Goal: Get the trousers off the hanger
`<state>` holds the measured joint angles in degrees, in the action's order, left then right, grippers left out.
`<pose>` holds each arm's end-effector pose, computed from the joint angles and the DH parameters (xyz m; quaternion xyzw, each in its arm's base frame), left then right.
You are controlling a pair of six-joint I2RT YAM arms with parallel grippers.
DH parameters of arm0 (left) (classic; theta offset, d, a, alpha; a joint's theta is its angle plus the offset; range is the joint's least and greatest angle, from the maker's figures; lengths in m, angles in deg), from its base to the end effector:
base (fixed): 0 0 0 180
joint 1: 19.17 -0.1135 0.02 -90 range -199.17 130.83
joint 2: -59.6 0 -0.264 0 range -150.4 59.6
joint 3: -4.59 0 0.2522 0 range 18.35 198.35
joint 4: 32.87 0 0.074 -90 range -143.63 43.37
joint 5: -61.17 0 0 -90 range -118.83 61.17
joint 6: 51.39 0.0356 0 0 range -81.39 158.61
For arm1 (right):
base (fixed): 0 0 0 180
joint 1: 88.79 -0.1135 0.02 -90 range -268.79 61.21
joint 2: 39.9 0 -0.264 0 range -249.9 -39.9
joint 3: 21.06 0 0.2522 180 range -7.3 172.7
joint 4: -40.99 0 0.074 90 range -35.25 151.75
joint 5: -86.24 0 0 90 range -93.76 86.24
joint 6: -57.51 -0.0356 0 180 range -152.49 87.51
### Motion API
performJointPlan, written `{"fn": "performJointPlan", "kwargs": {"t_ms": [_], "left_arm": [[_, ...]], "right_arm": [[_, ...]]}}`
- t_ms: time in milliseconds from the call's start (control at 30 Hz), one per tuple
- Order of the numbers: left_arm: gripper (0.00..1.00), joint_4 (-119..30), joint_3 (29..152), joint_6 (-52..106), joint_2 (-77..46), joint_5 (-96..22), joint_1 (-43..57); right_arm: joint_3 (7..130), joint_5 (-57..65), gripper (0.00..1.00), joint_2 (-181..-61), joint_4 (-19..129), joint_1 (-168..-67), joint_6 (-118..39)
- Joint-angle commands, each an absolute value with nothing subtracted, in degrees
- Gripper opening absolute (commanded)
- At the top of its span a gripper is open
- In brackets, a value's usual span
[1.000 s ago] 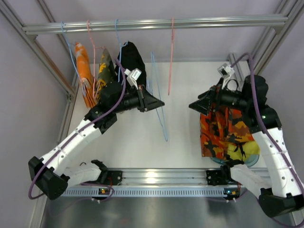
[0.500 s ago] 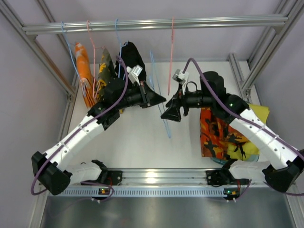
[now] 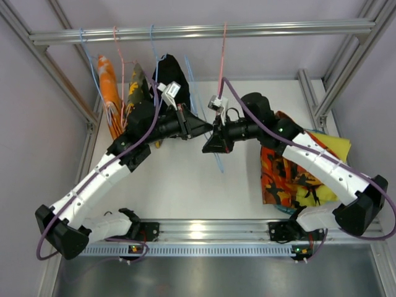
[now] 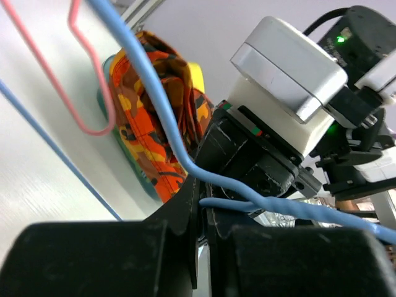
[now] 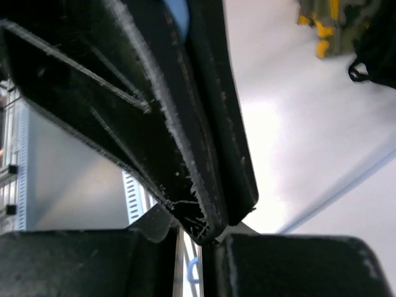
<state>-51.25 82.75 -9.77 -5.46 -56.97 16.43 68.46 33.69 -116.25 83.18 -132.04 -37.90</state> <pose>0.2010 -0.1646 0.4003 0.0830 0.7305 -0.5708 0.3656 0.1984 0.2163 0.3779 -0.4187 0.7192 0.4500 0.3239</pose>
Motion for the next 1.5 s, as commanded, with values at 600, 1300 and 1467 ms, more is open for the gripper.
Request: {"fn": "performJointPlan", "kwargs": {"t_ms": [600,1300,1467], "left_arm": [[0.98,-49.26,87.08,8.28,3.35,-55.37,13.18],[0.98,-49.35,92.08,12.14,0.37,-50.8,9.4],[0.98,-49.35,94.55,14.61,-1.83,-51.94,9.31]], "right_arm": [[59.58,51.08,0.0,-98.18,82.68,-129.93,-42.1],[52.63,39.31,0.0,-76.63,91.57,-108.06,-54.62],[55.53,41.76,0.0,-82.6,90.18,-103.39,-61.39]]}}
